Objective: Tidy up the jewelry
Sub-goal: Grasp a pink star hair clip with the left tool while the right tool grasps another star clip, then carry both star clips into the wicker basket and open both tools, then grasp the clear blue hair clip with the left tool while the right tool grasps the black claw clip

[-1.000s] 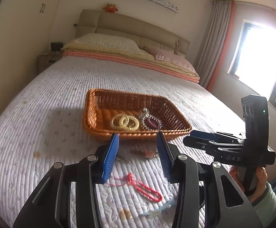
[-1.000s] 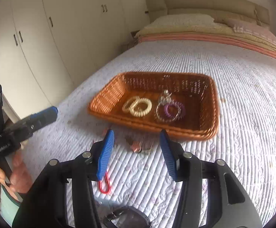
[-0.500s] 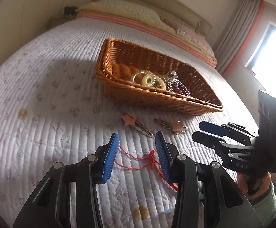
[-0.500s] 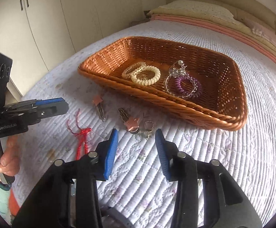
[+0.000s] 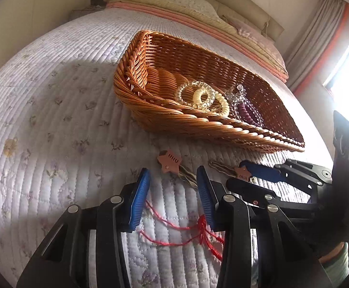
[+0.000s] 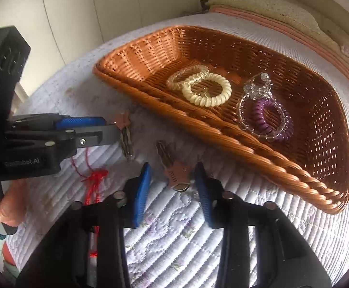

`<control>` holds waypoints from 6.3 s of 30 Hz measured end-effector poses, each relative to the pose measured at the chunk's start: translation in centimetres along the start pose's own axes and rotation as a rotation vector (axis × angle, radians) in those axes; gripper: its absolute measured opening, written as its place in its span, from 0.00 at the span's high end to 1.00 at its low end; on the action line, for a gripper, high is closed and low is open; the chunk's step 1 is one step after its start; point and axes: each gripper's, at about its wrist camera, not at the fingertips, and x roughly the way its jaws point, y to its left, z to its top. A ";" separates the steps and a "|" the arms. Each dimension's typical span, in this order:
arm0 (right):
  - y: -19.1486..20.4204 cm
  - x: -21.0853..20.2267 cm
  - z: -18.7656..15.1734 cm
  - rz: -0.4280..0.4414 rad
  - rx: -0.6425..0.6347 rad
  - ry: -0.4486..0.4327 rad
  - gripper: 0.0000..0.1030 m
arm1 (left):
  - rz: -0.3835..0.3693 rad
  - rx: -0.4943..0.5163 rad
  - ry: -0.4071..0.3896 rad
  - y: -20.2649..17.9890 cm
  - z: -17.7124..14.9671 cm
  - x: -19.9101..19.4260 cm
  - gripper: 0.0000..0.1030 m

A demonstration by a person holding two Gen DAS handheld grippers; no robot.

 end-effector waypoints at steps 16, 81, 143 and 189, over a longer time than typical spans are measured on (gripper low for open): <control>-1.0 -3.1 -3.6 0.007 0.150 -0.006 0.80 | 0.238 0.310 0.020 -5.3 -0.4 2.1 0.75; -5.8 -16.2 2.4 -0.142 0.387 -0.411 0.80 | -0.021 0.395 -0.369 -8.5 5.7 -8.4 0.86; 1.6 -8.7 -12.7 -0.175 0.524 -0.008 0.59 | -0.096 0.231 0.013 -3.5 -9.8 -5.9 0.63; 2.1 -10.4 -14.4 -0.232 0.497 -0.108 0.92 | -0.082 0.352 -0.032 -9.2 -12.8 -5.6 0.95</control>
